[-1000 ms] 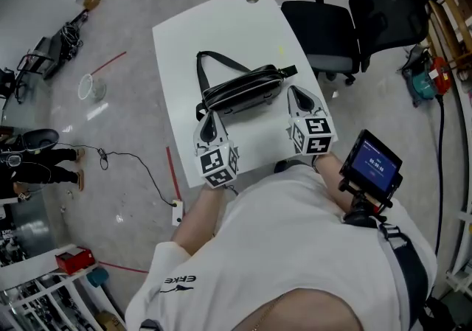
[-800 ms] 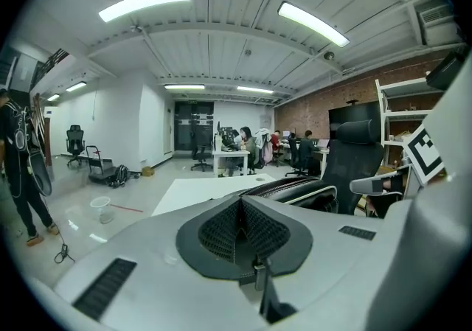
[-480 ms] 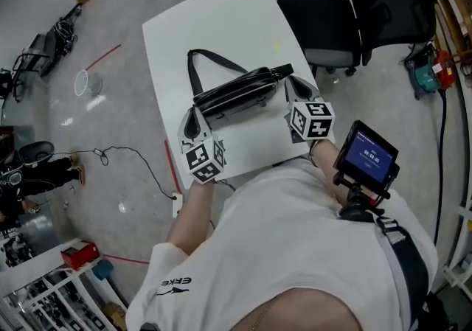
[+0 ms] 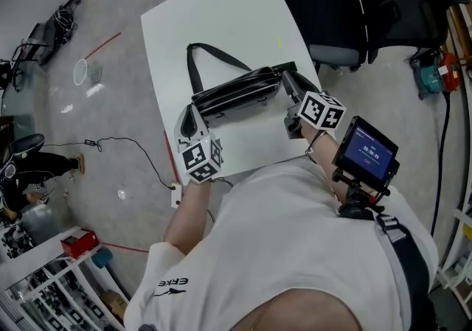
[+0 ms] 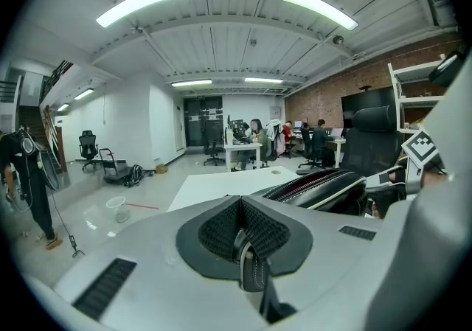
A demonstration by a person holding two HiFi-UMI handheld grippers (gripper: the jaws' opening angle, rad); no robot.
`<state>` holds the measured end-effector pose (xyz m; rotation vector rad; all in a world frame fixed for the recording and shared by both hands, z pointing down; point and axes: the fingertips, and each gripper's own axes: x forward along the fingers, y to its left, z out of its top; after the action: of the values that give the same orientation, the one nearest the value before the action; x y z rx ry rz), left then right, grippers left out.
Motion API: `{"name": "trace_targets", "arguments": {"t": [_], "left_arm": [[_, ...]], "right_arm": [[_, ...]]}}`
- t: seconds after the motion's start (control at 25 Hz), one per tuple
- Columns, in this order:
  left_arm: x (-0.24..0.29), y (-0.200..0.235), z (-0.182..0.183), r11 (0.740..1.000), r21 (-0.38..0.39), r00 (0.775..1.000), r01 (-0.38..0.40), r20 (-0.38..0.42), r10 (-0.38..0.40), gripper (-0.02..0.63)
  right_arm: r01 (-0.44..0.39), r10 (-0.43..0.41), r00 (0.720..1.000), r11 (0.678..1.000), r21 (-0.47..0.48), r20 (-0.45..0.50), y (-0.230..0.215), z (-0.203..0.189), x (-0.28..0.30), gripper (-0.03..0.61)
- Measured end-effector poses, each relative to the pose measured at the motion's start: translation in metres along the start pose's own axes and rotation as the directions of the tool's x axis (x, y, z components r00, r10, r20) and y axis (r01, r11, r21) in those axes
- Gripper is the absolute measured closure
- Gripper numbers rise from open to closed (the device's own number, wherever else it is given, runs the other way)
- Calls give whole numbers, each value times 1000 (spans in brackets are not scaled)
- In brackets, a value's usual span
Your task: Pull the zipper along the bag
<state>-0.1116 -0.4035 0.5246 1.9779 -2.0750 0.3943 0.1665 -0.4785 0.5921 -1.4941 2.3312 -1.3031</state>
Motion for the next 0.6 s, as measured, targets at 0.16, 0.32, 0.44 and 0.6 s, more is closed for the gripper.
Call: {"name": "trace_targets", "arguments": {"t": [0.16, 0.32, 0.44, 0.6], "left_arm": [[-3, 2, 2, 1000, 0, 1000, 0, 2, 0, 609], [-6, 5, 3, 1000, -3, 1000, -3, 5, 3, 609], [-8, 7, 3, 1000, -4, 1000, -7, 6, 7, 611], [-10, 8, 5, 1000, 0, 1000, -8, 6, 8, 609]], "right_arm": [[-58, 57, 998, 984, 168, 12, 10, 2, -1, 469], [-115, 109, 993, 910, 398, 38, 13, -2, -1, 469], [-154, 137, 988, 829, 538, 72, 13, -4, -1, 469], [-152, 132, 988, 771, 618, 78, 12, -4, 2, 469]]}}
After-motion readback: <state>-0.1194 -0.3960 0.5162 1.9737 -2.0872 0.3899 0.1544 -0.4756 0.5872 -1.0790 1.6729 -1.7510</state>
